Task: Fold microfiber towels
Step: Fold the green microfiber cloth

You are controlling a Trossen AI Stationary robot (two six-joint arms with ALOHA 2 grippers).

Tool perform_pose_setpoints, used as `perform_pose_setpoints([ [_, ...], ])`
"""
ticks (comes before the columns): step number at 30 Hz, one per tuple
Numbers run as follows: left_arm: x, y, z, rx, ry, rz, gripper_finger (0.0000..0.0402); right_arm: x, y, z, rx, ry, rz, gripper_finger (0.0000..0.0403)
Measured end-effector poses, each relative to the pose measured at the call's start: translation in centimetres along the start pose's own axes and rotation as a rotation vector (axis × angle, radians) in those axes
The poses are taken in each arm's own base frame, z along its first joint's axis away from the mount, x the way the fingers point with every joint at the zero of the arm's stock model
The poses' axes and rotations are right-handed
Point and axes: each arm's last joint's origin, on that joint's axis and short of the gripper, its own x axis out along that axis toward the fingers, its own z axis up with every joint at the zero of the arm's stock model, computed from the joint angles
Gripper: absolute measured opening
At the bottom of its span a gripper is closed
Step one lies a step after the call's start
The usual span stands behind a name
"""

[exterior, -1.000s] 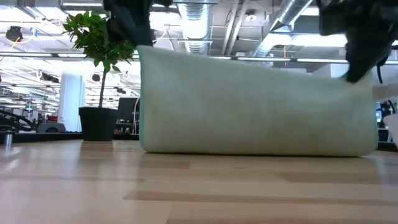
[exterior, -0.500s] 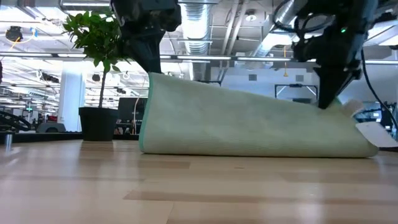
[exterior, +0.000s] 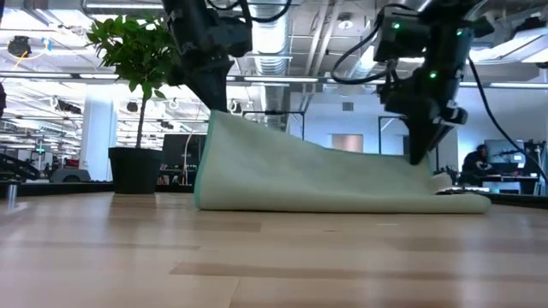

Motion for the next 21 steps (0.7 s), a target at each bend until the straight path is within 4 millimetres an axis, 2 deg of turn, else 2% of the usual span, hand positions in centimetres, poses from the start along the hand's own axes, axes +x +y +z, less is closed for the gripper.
perform_pose_setpoints([
  [5,1.1,1.2,0.7,0.005,0.02,0.04,0.0,0.5,-1.5,1.4,0.034,-0.038,-0.019,0.0061],
  [11,3.4,1.7,1.5,0.04,0.02,0.098,0.001,0.9,-3.1,2.3,0.043,-0.032,-0.045,0.0061],
  [16,5.4,2.4,1.8,0.061,0.057,0.142,0.0044,1.1,-3.7,2.7,0.073,-0.044,-0.049,0.0062],
  [21,6.6,2.9,2.1,0.041,0.08,0.153,0.0095,1.2,-4.1,2.9,0.089,-0.047,-0.053,0.0075],
])
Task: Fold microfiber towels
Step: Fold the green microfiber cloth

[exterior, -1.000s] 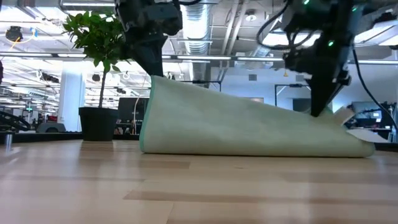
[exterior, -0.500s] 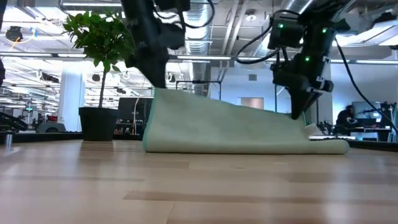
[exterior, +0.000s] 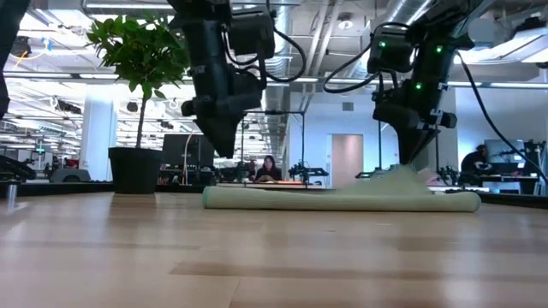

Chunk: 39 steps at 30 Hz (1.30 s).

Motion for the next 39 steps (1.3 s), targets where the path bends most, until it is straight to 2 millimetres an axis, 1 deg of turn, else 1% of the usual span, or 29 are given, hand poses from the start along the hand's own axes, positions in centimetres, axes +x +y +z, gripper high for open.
perform_pose_setpoints([
  [4,0.2,0.3,0.3,0.011,0.017,-0.051,0.0132,0.0,0.0,0.0,0.001,-0.001,0.0,0.0097],
  [6,0.1,0.3,0.4,0.005,0.038,-0.102,0.0143,-0.1,0.0,0.0,0.0,0.004,0.004,0.0106],
  [8,-0.3,0.0,0.6,0.05,0.049,-0.181,0.0148,-0.3,0.0,0.1,0.002,0.012,0.034,0.0114],
  [10,-0.9,-1.0,0.3,0.16,0.064,-0.288,0.015,-0.9,0.2,0.4,0.004,0.032,0.085,0.0119],
  [12,-1.5,-2.5,-0.4,0.288,0.08,-0.393,0.0151,-1.6,0.4,0.8,0.004,0.05,0.143,0.0122],
  [14,-2.1,-4.0,-1.4,0.417,0.079,-0.446,0.0151,-2.3,0.6,1.2,0.003,0.073,0.199,0.0124],
  [16,-2.7,-5.3,-2.3,0.531,0.06,-0.446,0.0151,-2.9,0.8,1.6,0.0,0.088,0.25,0.0124],
  [18,-3.1,-6.3,-3.0,0.613,0.018,-0.383,0.0151,-3.5,1.1,1.8,-0.024,0.092,0.298,0.0124],
  [20,-3.1,-7.0,-3.4,0.65,-0.047,-0.314,0.0151,-4.0,1.5,2.0,-0.057,0.087,0.329,0.0124],
  [23,-2.6,-7.6,-4.0,0.645,-0.096,-0.267,0.0151,-4.8,2.1,2.1,-0.09,0.074,0.361,0.0124],
  [26,-1.9,-7.8,-4.5,0.598,-0.116,-0.294,0.0151,-5.4,2.8,2.0,-0.12,0.066,0.378,0.0124],
  [31,-0.2,-7.6,-5.7,0.553,-0.12,-0.305,0.0151,-6.6,3.9,1.7,-0.169,0.055,0.407,0.0123],
  [34,1.0,-7.2,-6.7,0.551,-0.12,-0.254,0.0151,-7.6,4.4,1.6,-0.194,0.059,0.416,0.0123],
  [39,2.3,-6.7,-7.5,0.546,-0.123,-0.211,0.0151,-8.8,4.9,1.7,-0.22,0.045,0.435,0.0123],
])
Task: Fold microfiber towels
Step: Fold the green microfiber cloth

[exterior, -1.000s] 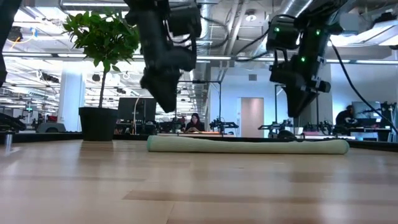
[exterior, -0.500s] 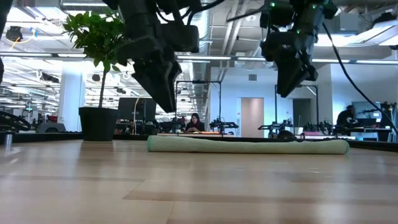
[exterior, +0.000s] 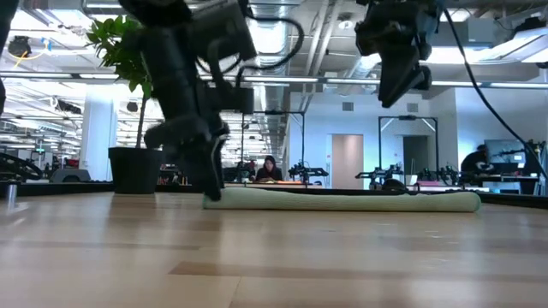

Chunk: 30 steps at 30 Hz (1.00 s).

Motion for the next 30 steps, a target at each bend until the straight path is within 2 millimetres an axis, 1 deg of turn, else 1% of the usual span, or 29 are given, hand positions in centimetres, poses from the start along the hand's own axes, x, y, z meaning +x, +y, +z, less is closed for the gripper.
perform_pose_setpoints([
  [3,0.9,-0.1,-0.5,0.0,0.001,-0.015,0.0151,-0.5,0.5,0.1,-0.012,-0.008,0.01,0.0123],
  [7,1.9,-0.4,-0.3,0.003,-0.003,-0.001,0.0151,-1.0,0.9,0.4,-0.023,-0.025,0.023,0.0123],
  [10,1.7,-0.4,0.0,0.008,0.0,0.0,0.0137,-1.5,1.2,0.5,-0.027,-0.027,0.026,0.0123],
  [12,1.6,-0.4,0.3,0.032,0.005,0.0,0.0109,-2.0,1.2,0.7,-0.026,-0.028,0.026,0.0123],
  [16,1.3,-0.1,0.8,0.076,0.043,0.012,0.0023,-3.1,1.3,0.8,-0.026,-0.019,0.019,0.0123],
  [17,1.2,0.2,1.1,0.068,0.044,0.014,0.0013,-3.4,1.3,0.8,-0.026,-0.022,0.02,0.0122],
  [20,0.6,1.2,2.2,0.045,0.041,-0.001,0.0009,-4.4,1.3,0.6,-0.024,-0.047,0.032,0.0123],
  [22,0.1,1.9,3.0,0.063,0.045,-0.026,0.0005,-5.0,1.1,0.3,-0.016,-0.062,0.034,0.0123],
  [28,-2.1,4.0,6.8,0.175,-0.073,-0.021,0.0002,-7.5,0.6,-0.7,0.02,-0.155,0.026,0.0123],
  [30,-2.7,4.6,8.5,0.192,-0.124,-0.012,0.0002,-8.2,0.4,-1.1,0.031,-0.181,0.038,0.0122],
])
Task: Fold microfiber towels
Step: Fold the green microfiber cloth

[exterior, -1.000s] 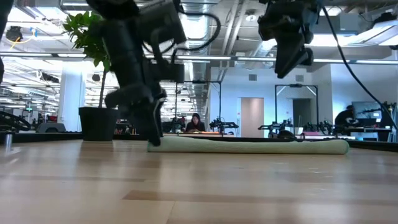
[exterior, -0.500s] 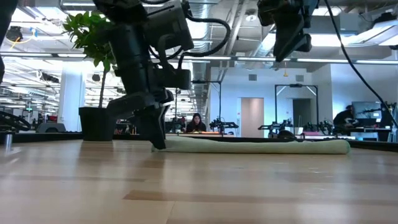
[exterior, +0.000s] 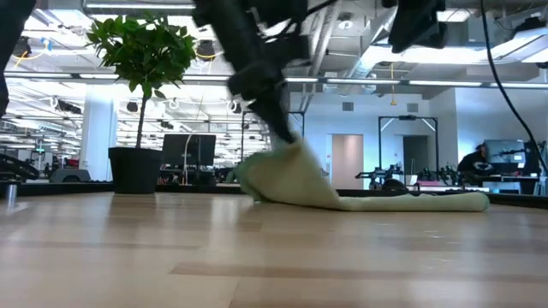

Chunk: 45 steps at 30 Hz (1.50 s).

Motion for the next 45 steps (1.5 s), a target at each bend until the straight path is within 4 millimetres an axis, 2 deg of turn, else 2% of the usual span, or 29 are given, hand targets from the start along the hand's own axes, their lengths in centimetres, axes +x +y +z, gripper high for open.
perform_pose_setpoints([
  [3,0.2,1.4,2.3,0.023,-0.055,-0.033,0.0001,-1.1,-0.2,-0.3,0.002,-0.033,0.018,0.0122],
  [11,3.2,4.6,8.0,0.168,-0.12,-0.037,0.0001,-3.3,-0.6,-1.1,0.003,-0.101,0.054,0.0122],
  [16,5.6,6.0,10.4,0.263,-0.148,-0.017,0.0,-4.1,-0.8,-1.4,0.004,-0.126,0.066,0.0122],
  [20,6.3,7.1,12.4,0.297,-0.208,0.023,0.0,-4.3,-0.9,-1.5,0.004,-0.133,0.069,0.0122],
  [23,7.4,7.2,12.6,0.322,-0.269,0.038,0.0,-4.3,-0.9,-1.5,0.004,-0.134,0.068,0.0122],
  [33,8.9,6.7,12.3,0.349,-0.266,0.013,0.0009,-4.3,-0.9,-1.6,0.005,-0.131,0.067,0.0122],
  [45,9.2,6.7,12.8,0.242,-0.304,0.07,0.012,-4.3,-0.9,-1.6,0.004,-0.129,0.067,0.0122],
])
